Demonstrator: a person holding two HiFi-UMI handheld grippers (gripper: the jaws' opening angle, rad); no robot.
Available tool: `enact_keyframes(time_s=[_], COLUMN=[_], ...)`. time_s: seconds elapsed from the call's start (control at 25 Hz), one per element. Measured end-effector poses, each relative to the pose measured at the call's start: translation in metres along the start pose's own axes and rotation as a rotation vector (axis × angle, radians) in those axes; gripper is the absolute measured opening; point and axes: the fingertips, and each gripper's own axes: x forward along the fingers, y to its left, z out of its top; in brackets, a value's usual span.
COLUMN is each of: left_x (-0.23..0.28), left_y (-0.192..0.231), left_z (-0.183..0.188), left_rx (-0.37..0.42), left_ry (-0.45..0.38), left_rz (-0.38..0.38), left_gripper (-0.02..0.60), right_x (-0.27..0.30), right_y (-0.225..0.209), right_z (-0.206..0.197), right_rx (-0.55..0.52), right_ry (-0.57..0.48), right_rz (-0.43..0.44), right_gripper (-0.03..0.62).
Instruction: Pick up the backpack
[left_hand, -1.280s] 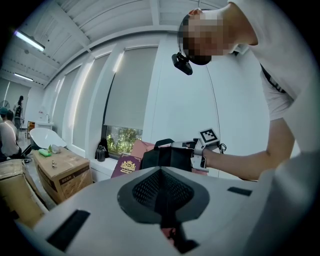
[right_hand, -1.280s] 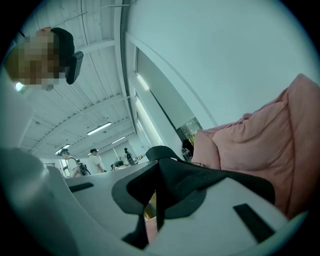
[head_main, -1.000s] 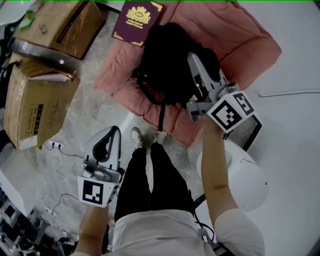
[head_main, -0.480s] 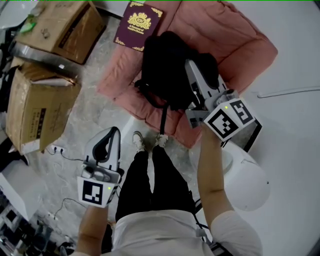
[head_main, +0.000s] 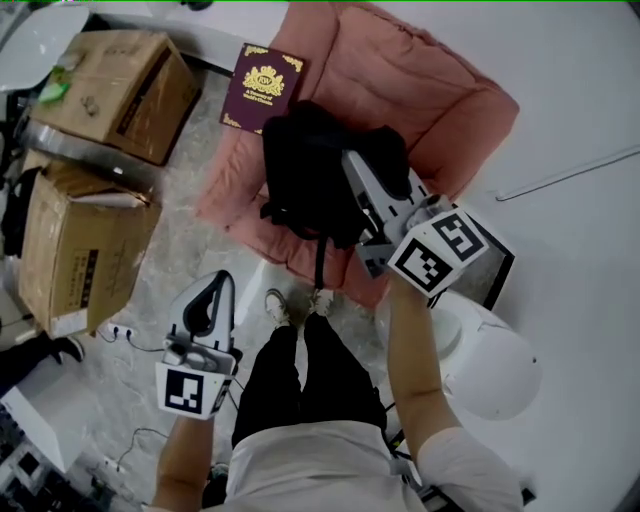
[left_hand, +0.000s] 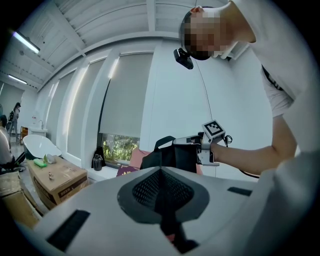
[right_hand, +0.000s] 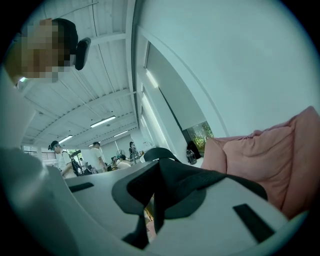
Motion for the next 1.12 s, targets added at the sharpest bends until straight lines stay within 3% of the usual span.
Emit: enact_keyframes(time_s=[0.48, 0.8, 1.12], left_x=[-0.026, -0.042, -0.07], left_y=[0.014, 0.012, 0.029], left_z=[0.068, 0.101, 0.135], left_rx=[0.027, 0.048, 0.064], left_ry=[-0.109, -0.155, -0.207], left_rz=[0.005, 0.004, 0.066], left_gripper=[0.017, 0.017, 0.017], right_x=[-0.03, -0.064, -0.103], right_y=[0.057, 0.076, 0.097], right_z=[0.086, 0.128, 0.17], right_rx=[-0.124, -0.135, -0.162], right_ry=[-0.03, -0.084, -0.151], right_rz=[-0.027, -0.07, -0.105], right_gripper=[0.037, 0.035, 0.035])
